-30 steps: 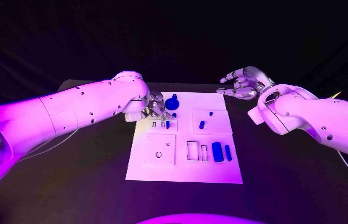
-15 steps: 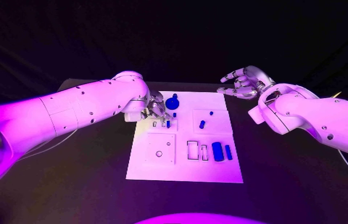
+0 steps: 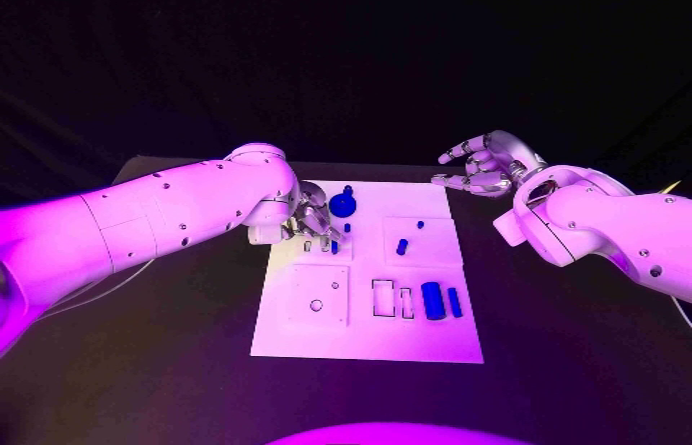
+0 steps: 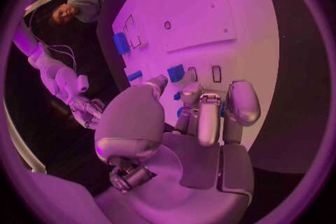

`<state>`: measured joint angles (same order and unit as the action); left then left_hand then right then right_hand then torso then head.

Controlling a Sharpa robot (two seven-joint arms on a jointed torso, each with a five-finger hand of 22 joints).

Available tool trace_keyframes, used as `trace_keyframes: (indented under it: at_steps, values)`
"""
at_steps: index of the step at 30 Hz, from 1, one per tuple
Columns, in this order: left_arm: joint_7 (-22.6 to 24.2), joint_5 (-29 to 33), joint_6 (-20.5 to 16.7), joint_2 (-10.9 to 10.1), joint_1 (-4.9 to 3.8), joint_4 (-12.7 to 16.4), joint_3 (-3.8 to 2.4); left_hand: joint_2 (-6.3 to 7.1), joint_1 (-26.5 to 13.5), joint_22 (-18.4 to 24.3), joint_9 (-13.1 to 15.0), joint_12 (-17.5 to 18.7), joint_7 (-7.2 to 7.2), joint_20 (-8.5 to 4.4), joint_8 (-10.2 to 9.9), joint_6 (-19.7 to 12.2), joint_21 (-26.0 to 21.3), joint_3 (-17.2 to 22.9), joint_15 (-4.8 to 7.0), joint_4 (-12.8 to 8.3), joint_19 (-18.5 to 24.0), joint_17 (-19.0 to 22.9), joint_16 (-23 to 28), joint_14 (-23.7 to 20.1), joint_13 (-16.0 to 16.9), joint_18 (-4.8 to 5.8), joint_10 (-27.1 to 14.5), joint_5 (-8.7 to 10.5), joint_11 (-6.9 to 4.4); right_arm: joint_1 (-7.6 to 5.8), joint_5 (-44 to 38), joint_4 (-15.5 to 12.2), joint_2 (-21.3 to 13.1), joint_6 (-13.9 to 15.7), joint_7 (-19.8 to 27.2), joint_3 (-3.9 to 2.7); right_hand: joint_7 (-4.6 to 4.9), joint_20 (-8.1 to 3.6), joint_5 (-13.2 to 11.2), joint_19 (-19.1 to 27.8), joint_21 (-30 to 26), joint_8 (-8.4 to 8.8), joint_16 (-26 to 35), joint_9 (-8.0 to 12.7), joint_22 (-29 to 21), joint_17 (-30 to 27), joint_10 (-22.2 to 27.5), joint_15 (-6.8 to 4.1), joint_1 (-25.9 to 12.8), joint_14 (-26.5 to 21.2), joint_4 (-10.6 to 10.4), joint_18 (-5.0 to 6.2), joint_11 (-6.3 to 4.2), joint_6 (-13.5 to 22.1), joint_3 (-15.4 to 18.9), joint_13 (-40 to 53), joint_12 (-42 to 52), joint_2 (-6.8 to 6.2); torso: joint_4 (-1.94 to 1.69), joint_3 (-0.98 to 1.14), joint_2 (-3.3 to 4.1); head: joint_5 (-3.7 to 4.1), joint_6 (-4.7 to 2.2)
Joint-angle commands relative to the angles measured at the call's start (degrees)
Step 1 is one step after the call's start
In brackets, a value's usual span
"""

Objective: Assemble the parts on the task board

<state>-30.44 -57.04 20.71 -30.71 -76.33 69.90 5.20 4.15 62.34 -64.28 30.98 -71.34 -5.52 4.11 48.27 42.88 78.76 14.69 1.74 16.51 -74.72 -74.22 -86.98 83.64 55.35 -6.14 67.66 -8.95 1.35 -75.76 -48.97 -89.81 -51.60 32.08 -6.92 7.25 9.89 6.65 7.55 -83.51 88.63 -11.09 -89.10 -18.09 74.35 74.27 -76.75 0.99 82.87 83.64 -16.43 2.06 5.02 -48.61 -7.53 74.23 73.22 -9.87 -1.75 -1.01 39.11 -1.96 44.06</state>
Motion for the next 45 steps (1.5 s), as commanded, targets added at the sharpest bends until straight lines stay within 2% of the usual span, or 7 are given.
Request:
trace_keyframes:
  at_steps: [1, 23, 28, 31, 34, 38, 45]
  values:
    - [0.0, 0.3, 0.3, 0.2, 0.07, 0.1, 0.01, -1.22, 0.0, -0.3, 1.2, 0.6, 0.02, -0.05, 0.5, -0.4, 0.6, -3.6, 0.11, 0.2, 0.1, -10.4, -0.4, 4.1, -0.5, 0.87, -0.6, 0.10, 0.15, 0.00, -0.1, 0.0, 0.1, -0.1, 0.0, -0.02, -0.05, -0.28, 0.6, -5.7, -0.5, -1.31, 0.1, -0.4, 14.6, 14.0, 1.0, -0.44, -1.4, 5.9, -0.2, -1.58, -0.09, 0.6, -0.9, 0.7, -0.4, 0.62, 0.01, -0.01, 0.03, 0.03, 0.04]
    - [0.1, 2.5, -0.3, 0.3, 0.42, -0.1, 0.10, -3.38, 5.5, -0.5, 2.6, 0.6, 0.29, 0.19, 0.3, 0.2, 0.8, -0.9, 0.20, 0.1, 0.4, -10.5, -0.5, 4.1, -0.2, 0.85, -0.7, -0.04, -0.05, 0.00, -0.1, 0.4, 0.3, -0.4, -0.1, -0.01, -0.07, -0.27, 0.6, -5.6, -0.8, -1.49, 0.2, -0.4, 14.5, 13.8, 1.0, -0.44, -1.5, 5.8, -0.1, -1.53, -0.10, 0.6, -1.0, 0.6, -0.4, 0.86, -0.02, 0.03, 0.04, 0.20, 0.41]
    - [0.4, 5.9, -2.1, -0.1, 0.43, 0.1, 0.11, -4.23, 11.1, -1.4, 5.4, 0.5, 1.08, -0.33, 1.6, 0.0, 1.3, 5.1, 0.93, -0.5, 0.0, -11.3, -0.9, 4.4, 0.3, 0.99, 0.0, 0.03, -0.86, 0.00, -0.1, 0.5, 0.4, -0.5, -0.1, -0.01, -0.07, -0.27, 0.6, -5.6, -0.8, -1.49, 0.2, -0.4, 14.5, 13.8, 1.0, -0.44, -1.5, 5.8, -0.1, -1.53, -0.10, 0.6, -1.0, 0.6, -0.4, 0.86, 0.02, 0.04, 0.07, 0.17, 0.43]
    - [0.5, 8.0, -3.1, -0.4, 0.43, 0.1, 0.11, -3.43, 13.5, -2.1, 7.9, 0.2, 1.40, -0.58, 2.6, -0.3, 1.7, 12.6, 1.21, -1.8, -0.3, -11.7, -1.1, 4.6, 1.1, 1.12, 0.9, 0.48, -1.12, 0.00, -0.1, 0.6, 0.4, -0.5, -0.2, -0.01, -0.07, -0.27, 0.6, -5.6, -0.8, -1.49, 0.2, -0.4, 14.5, 13.8, 1.0, -0.44, -1.5, 5.8, -0.1, -1.53, -0.10, 0.6, -1.0, 0.6, -0.4, 0.86, 0.01, 0.06, 0.06, 0.15, 0.44]
    - [0.6, 9.2, -3.6, -0.6, 0.43, 0.2, 0.10, -1.81, 12.5, -2.3, 10.0, 0.1, 1.28, -0.59, 3.0, -0.6, 1.7, 19.0, 1.14, -3.0, -0.3, -11.7, -1.0, 4.6, 1.4, 1.16, 1.1, 1.40, -1.05, 0.00, -0.1, 0.7, 0.4, -0.5, -0.2, -0.01, -0.07, -0.27, 0.6, -5.6, -0.8, -1.49, 0.2, -0.4, 14.5, 13.8, 1.0, -0.44, -1.5, 5.8, -0.1, -1.53, -0.10, 0.6, -1.0, 0.6, -0.4, 0.86, -0.04, 0.08, 0.07, 0.14, 0.48]
    - [0.6, 10.1, -4.1, -1.0, 0.43, 0.3, 0.11, -1.00, 11.0, -2.4, 11.1, 0.1, 1.24, -0.54, 3.0, -0.6, 1.8, 22.5, 1.10, -4.1, -0.3, -11.6, -1.0, 4.6, 1.4, 1.18, 1.2, 1.92, -1.03, 0.00, -0.1, 0.8, 0.4, -0.6, -0.2, -0.01, -0.08, -0.27, 0.6, -5.6, -0.8, -1.59, 0.3, -0.4, 14.5, 13.7, 1.0, -0.45, -1.5, 5.8, 0.0, -1.53, -0.11, 0.6, -1.1, 0.6, -0.4, 0.95, -0.07, 0.08, 0.06, 0.14, 0.58]
    - [0.5, 10.3, -4.4, -2.4, 0.39, 1.2, -0.14, -0.42, 10.1, -2.5, 11.8, 0.1, 1.24, -0.52, 3.0, -0.5, 1.8, 24.3, 1.10, -4.9, -0.4, -11.8, -1.1, 4.7, 1.6, 1.18, 1.4, 2.13, -1.04, 0.00, -0.1, 1.0, 0.5, -0.7, -0.2, 0.00, -0.08, -0.28, 0.6, -5.5, -0.8, -1.64, 0.3, -0.4, 14.5, 13.7, 1.0, -0.45, -1.5, 5.8, 0.0, -1.50, -0.11, 0.6, -1.1, 0.6, -0.4, 0.96, -0.15, 0.14, 0.01, -0.04, 0.55]
